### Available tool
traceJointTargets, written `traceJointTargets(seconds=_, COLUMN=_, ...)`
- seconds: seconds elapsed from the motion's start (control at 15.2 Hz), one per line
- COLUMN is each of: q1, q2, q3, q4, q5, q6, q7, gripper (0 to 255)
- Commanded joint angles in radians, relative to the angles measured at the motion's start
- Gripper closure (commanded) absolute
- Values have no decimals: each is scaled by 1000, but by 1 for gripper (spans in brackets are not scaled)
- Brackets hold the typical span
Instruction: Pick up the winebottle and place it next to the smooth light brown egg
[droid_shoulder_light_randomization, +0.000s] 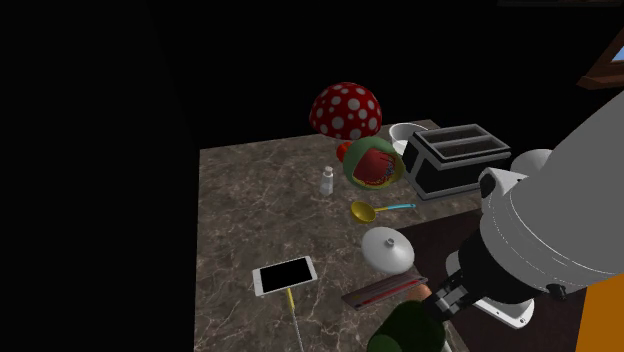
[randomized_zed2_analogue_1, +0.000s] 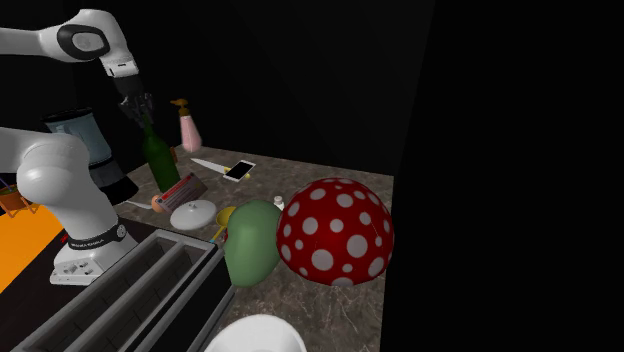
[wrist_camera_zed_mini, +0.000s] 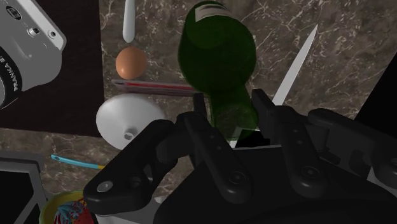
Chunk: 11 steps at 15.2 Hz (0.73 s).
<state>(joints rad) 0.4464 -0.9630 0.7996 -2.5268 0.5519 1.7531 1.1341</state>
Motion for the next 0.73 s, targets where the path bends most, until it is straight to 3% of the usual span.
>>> traceJointTargets(seconds=0.0, q1=2, q2=-2, q3=4, q4=-6, q5=4, q6=6, q7=1, gripper=255)
traceJointTargets(seconds=0.4, q1=2, q2=-2, q3=4, q4=-6, q5=4, q6=6, q7=1, gripper=255)
traceJointTargets(seconds=0.46, q1=2, q2=-2, q3=4, q4=-6, q5=4, q6=5, q7=1, gripper=0)
traceJointTargets(seconds=0.66, q1=2, q2=-2, q3=4, q4=-6, q5=4, q6=5, q7=1, gripper=0)
